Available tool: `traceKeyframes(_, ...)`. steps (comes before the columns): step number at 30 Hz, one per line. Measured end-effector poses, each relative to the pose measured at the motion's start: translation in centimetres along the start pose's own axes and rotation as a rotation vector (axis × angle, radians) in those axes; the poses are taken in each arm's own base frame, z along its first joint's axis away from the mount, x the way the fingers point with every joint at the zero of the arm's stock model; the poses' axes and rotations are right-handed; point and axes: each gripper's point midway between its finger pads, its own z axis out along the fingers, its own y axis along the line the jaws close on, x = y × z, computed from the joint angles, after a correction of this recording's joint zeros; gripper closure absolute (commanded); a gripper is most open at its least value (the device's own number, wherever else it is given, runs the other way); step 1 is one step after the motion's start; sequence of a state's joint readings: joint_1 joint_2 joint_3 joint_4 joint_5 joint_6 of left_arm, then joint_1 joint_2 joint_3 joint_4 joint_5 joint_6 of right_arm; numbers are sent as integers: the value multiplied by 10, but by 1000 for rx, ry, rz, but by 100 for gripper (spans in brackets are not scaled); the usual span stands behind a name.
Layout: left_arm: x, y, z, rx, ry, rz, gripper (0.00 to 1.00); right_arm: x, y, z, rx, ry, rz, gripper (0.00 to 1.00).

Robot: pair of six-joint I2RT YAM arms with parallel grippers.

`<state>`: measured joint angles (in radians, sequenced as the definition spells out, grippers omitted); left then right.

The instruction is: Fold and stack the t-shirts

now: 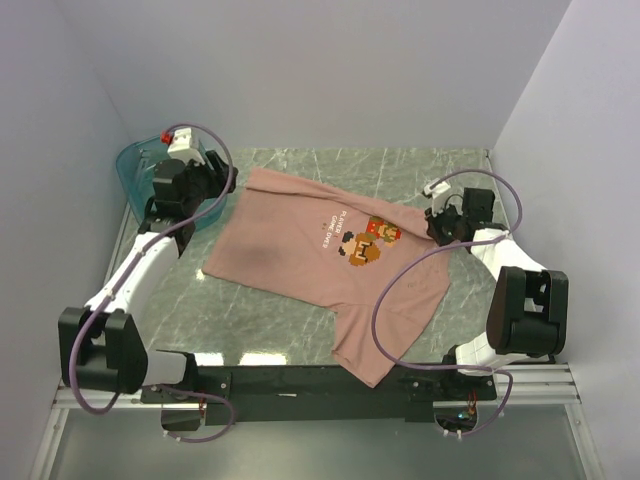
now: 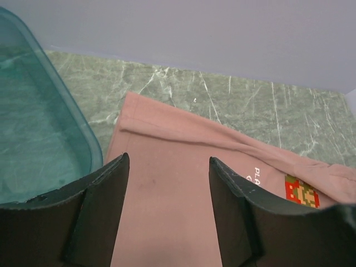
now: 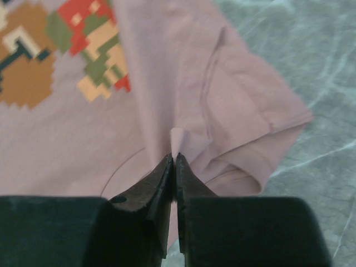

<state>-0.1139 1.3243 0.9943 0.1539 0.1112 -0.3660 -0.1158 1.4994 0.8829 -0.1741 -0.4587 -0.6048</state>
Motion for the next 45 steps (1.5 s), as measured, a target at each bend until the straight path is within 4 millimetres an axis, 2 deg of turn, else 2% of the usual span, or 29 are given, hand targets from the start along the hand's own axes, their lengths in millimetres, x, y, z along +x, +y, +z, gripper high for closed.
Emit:
traceKeyframes(1, -1, 1, -5, -3, -4, -5, 34, 3, 3, 0, -17, 11, -12, 68)
traceKeyframes(2, -1, 2, -10, -8, -5, -9, 33, 8, 9, -1, -41, 27, -21, 62)
traceKeyframes(4, -3, 3, -20, -15, -13, -19, 33, 17, 18, -3, -86, 59, -53, 54)
traceKeyframes(5, -4, 4, -26, -19, -16, -21, 31, 21, 23, -5, -106, 75, -67, 46)
traceKeyframes(8, -9, 4, -42, -23, -32, -25, 28, 29, 31, -13, -145, 106, -94, 39)
traceKeyframes(12, -19, -3, -65, -11, -69, -33, 21, 21, 28, -22, -166, 118, -65, 39)
traceKeyframes(14, -22, -6, -77, -2, -84, -47, 19, 2, 19, -22, -166, 106, -18, 39)
traceKeyframes(17, -19, -9, -89, 11, -89, -79, 19, -35, -3, -6, -164, 66, 73, 39)
traceKeyframes(21, -3, -10, -101, 16, -51, -130, 19, -56, -23, 29, -186, 90, 204, 39)
traceKeyframes(25, 18, -8, -113, 11, -5, -178, 19, -49, -26, 62, -219, 167, 295, 42)
traceKeyframes(30, 35, -7, -131, 5, 5, -229, 19, -38, -27, 87, -247, 247, 364, 43)
traceKeyframes(35, 47, -6, -141, 2, 10, -271, 19, -36, -28, 93, -246, 286, 389, 44)
traceKeyframes(45, 55, -3, -137, -12, 38, -297, 19, -34, -20, 94, -258, 323, 397, 48)
